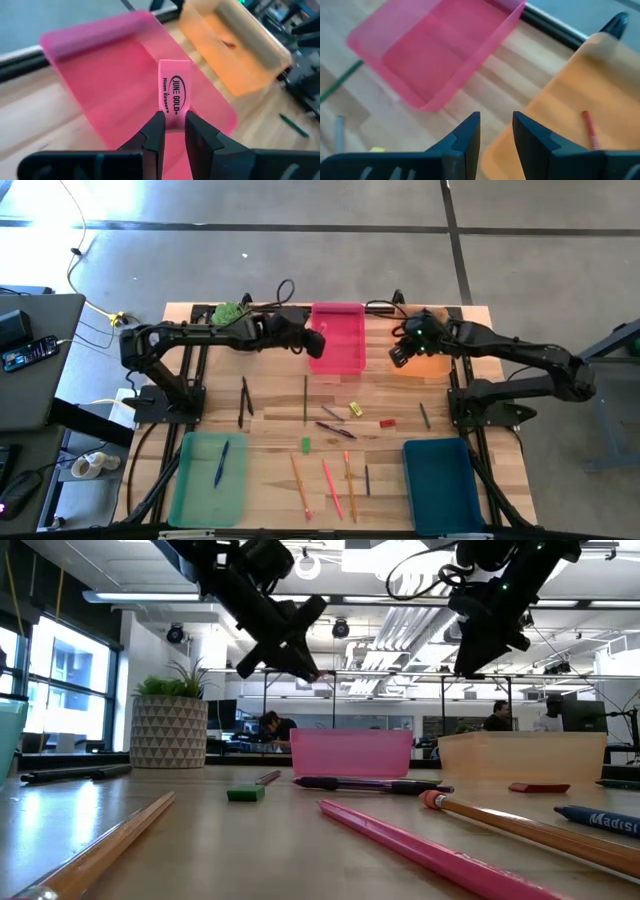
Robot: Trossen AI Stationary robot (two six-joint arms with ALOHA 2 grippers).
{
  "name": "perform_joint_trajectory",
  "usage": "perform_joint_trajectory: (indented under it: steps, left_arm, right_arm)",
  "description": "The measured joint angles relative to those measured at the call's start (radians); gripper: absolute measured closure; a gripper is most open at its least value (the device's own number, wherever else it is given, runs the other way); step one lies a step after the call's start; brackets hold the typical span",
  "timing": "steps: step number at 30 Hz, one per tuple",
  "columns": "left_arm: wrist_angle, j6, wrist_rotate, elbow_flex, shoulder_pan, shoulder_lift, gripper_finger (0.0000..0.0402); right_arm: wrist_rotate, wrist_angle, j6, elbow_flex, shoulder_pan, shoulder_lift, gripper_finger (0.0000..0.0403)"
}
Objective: Sort crayons/erasers/pens/pencils in bins
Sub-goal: Put the pink eraser into the pink bin
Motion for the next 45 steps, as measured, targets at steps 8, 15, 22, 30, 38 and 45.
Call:
perform_joint_trajectory:
  steps: [8,15,22,30,38,45]
  left_arm:
    - [-0.001,0.037,0.068,0.0,-0.004,0.073,0.0355]
    - [0.005,0.121,0.09,0.0,-0.008,0.12,0.0355]
    - [-0.017,0.175,0.155,-0.001,-0.007,0.184,0.0355]
    - [-0.027,0.175,0.169,-0.001,-0.008,0.202,0.0353]
    - [-0.033,0.175,0.192,-0.001,-0.008,0.202,0.0324]
    - [-0.032,0.175,0.197,-0.001,-0.008,0.201,0.0285]
  right_arm:
    - [-0.009,0.0,0.194,0.0,0.123,0.004,0.0295]
    - [-0.008,-0.002,0.328,0.0,0.227,0.031,0.0295]
    - [-0.005,-0.001,0.399,0.0,0.311,0.1,0.0295]
    - [-0.031,-0.003,0.45,0.0,0.383,0.171,0.0295]
    - [-0.077,0.004,0.558,0.0,0.457,0.249,0.0295]
    - [-0.082,0.027,0.719,0.0,0.532,0.28,0.0295]
